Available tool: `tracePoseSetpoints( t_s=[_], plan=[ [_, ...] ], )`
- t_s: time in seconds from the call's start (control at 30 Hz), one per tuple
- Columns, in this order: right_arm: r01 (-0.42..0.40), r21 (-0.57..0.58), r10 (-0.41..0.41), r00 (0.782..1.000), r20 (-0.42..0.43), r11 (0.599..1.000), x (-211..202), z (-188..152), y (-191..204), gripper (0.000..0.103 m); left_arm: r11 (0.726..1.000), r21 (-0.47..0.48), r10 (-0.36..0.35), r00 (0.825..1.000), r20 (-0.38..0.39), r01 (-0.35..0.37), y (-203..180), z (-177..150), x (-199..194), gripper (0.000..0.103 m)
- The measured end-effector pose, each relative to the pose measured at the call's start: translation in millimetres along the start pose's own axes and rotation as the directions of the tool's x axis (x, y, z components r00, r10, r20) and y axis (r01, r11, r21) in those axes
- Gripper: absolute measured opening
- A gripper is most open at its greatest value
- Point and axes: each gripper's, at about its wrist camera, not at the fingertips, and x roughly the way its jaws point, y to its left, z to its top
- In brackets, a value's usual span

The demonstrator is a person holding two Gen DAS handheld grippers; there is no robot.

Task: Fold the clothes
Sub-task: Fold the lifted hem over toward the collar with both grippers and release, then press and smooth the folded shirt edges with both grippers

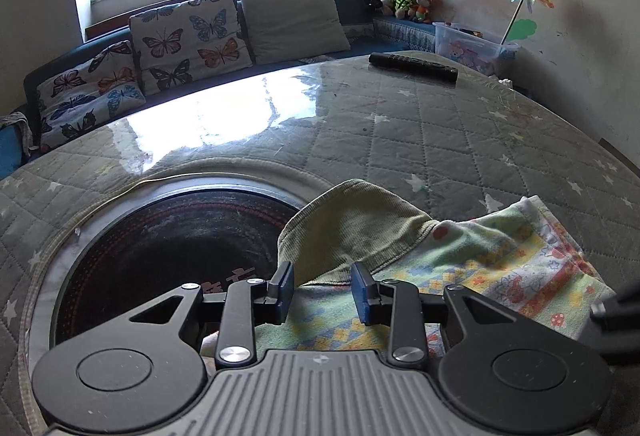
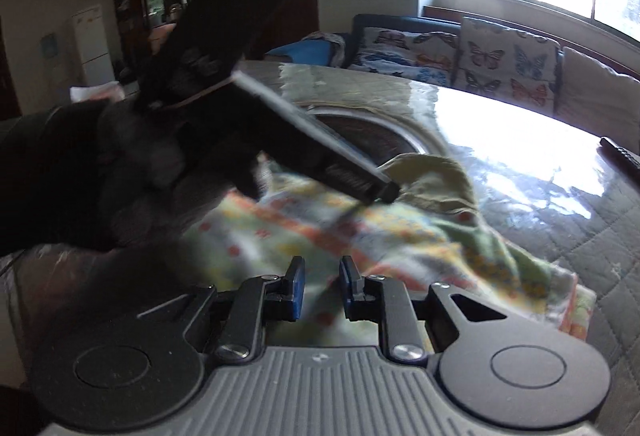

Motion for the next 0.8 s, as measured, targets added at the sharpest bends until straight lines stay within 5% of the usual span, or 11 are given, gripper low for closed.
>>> tracePoseSetpoints(
  t_s=[0.2, 0.43, 0.8],
  plan=[
    [-0.007, -0.003, 0.008, 0.999, 0.031, 1.000, -21.4, -15.8, 11.5, 0.026, 1.000, 0.001, 0.020, 0.999, 0.044, -0.020, -3.5, -7.8, -23.6, 0.034],
    [0.013, 0.152, -0.028, 0.995, 0.099, 0.988, -40.9, -29.5, -7.6, 0.054, 0.999, 0.010, 0.029, 0.994, 0.102, -0.030, -13.1, -39.1, -68.1, 0.059],
    [0.108, 0.290, -0.143, 0.984, 0.105, 0.951, -64.5, -60.3, -38.0, 0.065, 0.987, -0.045, 0.160, 0.982, 0.100, -0.156, -7.9, -93.2, -96.0, 0.067]
  ],
)
